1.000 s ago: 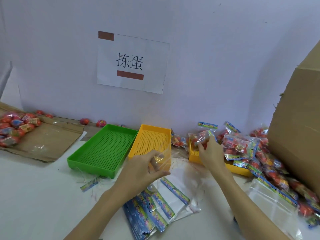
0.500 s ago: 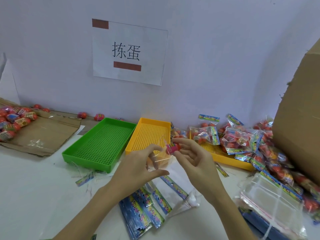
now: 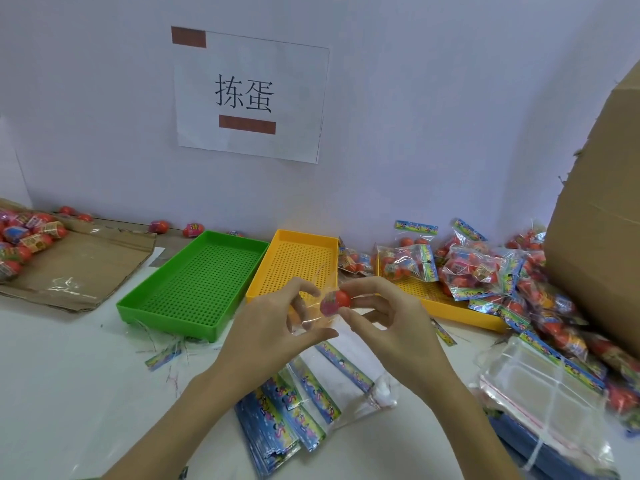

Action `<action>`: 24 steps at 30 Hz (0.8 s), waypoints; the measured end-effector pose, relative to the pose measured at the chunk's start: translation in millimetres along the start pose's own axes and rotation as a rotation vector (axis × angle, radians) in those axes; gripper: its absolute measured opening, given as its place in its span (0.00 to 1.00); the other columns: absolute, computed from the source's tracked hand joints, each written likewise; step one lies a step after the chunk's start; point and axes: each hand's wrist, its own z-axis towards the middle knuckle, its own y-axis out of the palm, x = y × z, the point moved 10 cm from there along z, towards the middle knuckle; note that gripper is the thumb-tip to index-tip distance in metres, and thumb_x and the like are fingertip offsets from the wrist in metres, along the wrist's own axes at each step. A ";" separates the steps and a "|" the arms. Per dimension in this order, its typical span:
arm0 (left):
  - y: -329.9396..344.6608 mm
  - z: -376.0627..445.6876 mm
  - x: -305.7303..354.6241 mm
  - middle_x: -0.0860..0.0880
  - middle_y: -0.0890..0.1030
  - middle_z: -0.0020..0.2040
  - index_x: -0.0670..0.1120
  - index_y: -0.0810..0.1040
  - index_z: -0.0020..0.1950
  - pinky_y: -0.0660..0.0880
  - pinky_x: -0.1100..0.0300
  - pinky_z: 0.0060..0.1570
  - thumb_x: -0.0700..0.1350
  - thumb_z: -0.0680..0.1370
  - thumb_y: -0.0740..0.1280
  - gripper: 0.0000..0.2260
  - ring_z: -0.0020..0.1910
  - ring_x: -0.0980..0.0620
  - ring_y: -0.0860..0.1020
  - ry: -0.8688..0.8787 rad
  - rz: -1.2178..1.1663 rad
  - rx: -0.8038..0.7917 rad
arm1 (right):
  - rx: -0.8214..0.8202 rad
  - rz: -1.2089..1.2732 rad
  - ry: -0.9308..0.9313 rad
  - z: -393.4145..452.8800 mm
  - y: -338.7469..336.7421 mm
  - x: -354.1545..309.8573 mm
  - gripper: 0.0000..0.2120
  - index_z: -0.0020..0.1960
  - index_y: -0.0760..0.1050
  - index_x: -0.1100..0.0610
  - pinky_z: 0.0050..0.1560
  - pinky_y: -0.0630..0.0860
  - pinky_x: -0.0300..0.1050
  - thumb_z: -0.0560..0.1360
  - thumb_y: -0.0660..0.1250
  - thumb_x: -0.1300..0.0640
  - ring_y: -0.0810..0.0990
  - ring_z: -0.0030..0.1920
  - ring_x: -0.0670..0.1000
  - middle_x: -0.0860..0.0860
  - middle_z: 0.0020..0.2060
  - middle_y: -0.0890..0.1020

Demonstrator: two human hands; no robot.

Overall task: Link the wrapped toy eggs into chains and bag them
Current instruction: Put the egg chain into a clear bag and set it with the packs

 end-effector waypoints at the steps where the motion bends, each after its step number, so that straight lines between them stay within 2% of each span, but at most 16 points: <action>1: 2.0 -0.1 2.1 0.58 0.81 0.39 0.61 0.75 0.59 0.71 0.68 0.34 0.67 0.70 0.75 0.23 0.35 0.60 0.78 0.014 0.015 -0.023 | -0.026 -0.029 -0.029 -0.4 2.0 -3.0 0.13 0.59 0.81 0.50 0.52 0.83 0.44 0.76 0.75 0.61 0.85 0.54 0.45 0.42 0.52 0.85; 5: 6.4 -0.9 8.7 0.62 0.79 0.38 0.59 0.75 0.64 0.70 0.67 0.34 0.66 0.72 0.74 0.24 0.35 0.58 0.78 0.066 0.063 -0.082 | -0.103 -0.025 -0.065 -2.6 7.8 -7.0 0.14 0.60 0.82 0.49 0.53 0.82 0.41 0.77 0.74 0.61 0.85 0.54 0.46 0.43 0.52 0.85; 9: 6.3 -2.7 17.8 0.59 0.82 0.43 0.56 0.76 0.64 0.76 0.59 0.40 0.66 0.74 0.72 0.23 0.40 0.59 0.78 0.124 0.161 -0.090 | -0.114 0.113 0.024 -2.4 13.3 -1.3 0.10 0.57 0.81 0.51 0.46 0.83 0.43 0.77 0.75 0.59 0.87 0.49 0.50 0.45 0.50 0.86; 12: 5.1 -2.7 22.8 0.58 0.81 0.42 0.54 0.78 0.62 0.71 0.65 0.43 0.63 0.75 0.73 0.21 0.39 0.56 0.76 0.127 0.156 -0.079 | -0.093 0.171 0.068 -3.3 19.7 1.7 0.08 0.54 0.82 0.53 0.43 0.82 0.42 0.76 0.76 0.59 0.87 0.46 0.50 0.46 0.48 0.86; 13: 5.3 -2.6 23.7 0.57 0.81 0.42 0.54 0.78 0.62 0.72 0.64 0.43 0.63 0.75 0.73 0.21 0.39 0.56 0.77 0.121 0.138 -0.083 | -0.082 0.186 0.077 -3.9 21.4 2.4 0.07 0.53 0.83 0.53 0.43 0.82 0.42 0.76 0.76 0.59 0.87 0.46 0.51 0.47 0.48 0.86; 15: 5.8 -2.7 23.9 0.57 0.81 0.41 0.54 0.78 0.62 0.76 0.55 0.41 0.62 0.76 0.72 0.20 0.39 0.56 0.78 0.098 0.092 -0.096 | -0.057 0.200 0.092 -5.0 23.0 4.4 0.06 0.52 0.83 0.54 0.44 0.83 0.44 0.76 0.76 0.60 0.87 0.45 0.51 0.47 0.46 0.86; 18: 5.2 -3.7 23.2 0.57 0.82 0.42 0.53 0.78 0.62 0.77 0.51 0.41 0.63 0.76 0.71 0.20 0.40 0.57 0.79 0.085 0.091 -0.091 | -0.094 0.161 0.084 -5.3 26.6 3.7 0.04 0.54 0.84 0.54 0.47 0.82 0.42 0.79 0.72 0.58 0.87 0.47 0.48 0.47 0.46 0.87; 21: 3.4 -3.4 18.3 0.56 0.84 0.43 0.54 0.78 0.61 0.78 0.51 0.43 0.61 0.76 0.73 0.18 0.41 0.57 0.81 0.053 0.061 -0.078 | -0.178 0.168 0.054 -7.7 31.6 -4.8 0.10 0.57 0.84 0.53 0.48 0.78 0.36 0.83 0.65 0.53 0.86 0.51 0.46 0.46 0.48 0.88; 24: 3.1 -2.4 13.5 0.55 0.83 0.40 0.54 0.79 0.58 0.77 0.51 0.41 0.57 0.77 0.74 0.14 0.38 0.56 0.80 0.017 -0.006 -0.069 | -0.173 0.157 0.034 -7.9 31.0 -8.3 0.06 0.55 0.84 0.53 0.51 0.81 0.45 0.81 0.69 0.54 0.85 0.52 0.48 0.46 0.49 0.87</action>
